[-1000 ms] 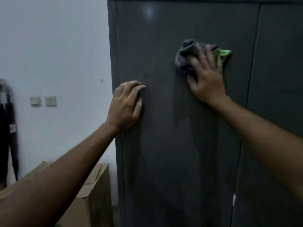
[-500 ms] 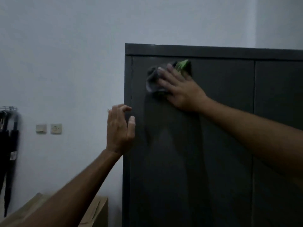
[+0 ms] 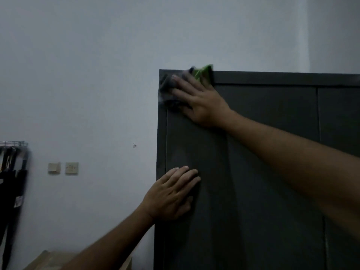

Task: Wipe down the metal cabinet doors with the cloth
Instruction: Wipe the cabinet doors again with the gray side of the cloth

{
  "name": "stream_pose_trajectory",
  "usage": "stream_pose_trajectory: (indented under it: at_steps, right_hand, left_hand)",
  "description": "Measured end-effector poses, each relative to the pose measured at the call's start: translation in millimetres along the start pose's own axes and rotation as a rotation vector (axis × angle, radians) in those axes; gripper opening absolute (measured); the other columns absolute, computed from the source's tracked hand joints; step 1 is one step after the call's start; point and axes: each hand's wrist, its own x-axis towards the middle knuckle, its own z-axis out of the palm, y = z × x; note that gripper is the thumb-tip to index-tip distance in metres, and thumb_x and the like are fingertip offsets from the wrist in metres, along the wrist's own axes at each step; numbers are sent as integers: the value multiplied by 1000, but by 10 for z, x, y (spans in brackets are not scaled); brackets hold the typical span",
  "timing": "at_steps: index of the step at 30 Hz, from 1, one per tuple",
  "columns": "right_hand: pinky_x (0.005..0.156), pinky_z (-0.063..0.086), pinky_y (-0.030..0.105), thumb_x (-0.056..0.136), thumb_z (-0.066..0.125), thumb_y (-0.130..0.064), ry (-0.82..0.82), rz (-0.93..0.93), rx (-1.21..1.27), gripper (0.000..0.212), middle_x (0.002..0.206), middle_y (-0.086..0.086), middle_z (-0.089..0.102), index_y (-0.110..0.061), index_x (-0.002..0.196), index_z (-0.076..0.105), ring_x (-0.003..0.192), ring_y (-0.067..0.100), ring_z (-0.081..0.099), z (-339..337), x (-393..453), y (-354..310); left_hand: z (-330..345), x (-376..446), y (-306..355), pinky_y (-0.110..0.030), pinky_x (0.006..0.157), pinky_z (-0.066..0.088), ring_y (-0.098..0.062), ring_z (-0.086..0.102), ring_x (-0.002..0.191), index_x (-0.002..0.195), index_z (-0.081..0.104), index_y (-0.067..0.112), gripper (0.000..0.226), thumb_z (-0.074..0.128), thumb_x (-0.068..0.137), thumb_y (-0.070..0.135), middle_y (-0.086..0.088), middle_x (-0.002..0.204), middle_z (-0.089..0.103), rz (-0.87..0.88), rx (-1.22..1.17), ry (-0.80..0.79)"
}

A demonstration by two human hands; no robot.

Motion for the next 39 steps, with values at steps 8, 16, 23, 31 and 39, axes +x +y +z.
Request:
stream_pose_trajectory:
  at_steps: [8,16,23,31,39]
  right_hand:
    - [120,27,52,102,46,-40,-82,-462,111,51,166,3,32,-24,150,51,155,28,23,140,-321,-786]
    - [123,12,60,100,45,-44,68,468,176,56,168,3,25,-30,154,44,157,32,14,-43,-76,-484]
    - [122,18,57,97,57,-46,-228,-236,217,58,166,3,32,-27,151,46,157,30,13,18,-1794,-1605]
    - [115,30,48,100,55,-37,-174,-252,145,47,164,3,34,-25,145,56,154,27,25,-209,-2235,-888]
    - [120,21,61,100,49,-41,-118,476,157,56,169,9,19,-24,153,45,157,35,8,-239,-2594,-1148]
  left_hand:
    - [-84,48,0,-46,129,23,-25,21,160,162,35,13,71,54,102,45,-11,171,27,-40,-58,-70]
    - [-28,25,-9,-44,129,24,-28,31,156,155,46,12,61,44,106,48,-13,165,39,-35,-67,-25]
    - [-269,-27,206,-37,92,37,-26,50,106,115,50,13,38,32,108,46,-8,123,49,-272,-225,292]
    - [-443,209,46,-34,101,35,-27,48,118,119,54,16,31,45,101,39,-7,129,50,-329,-312,135]
    - [-328,702,377,-38,114,30,-28,47,131,130,58,13,42,43,103,42,-11,138,52,-272,-346,23]
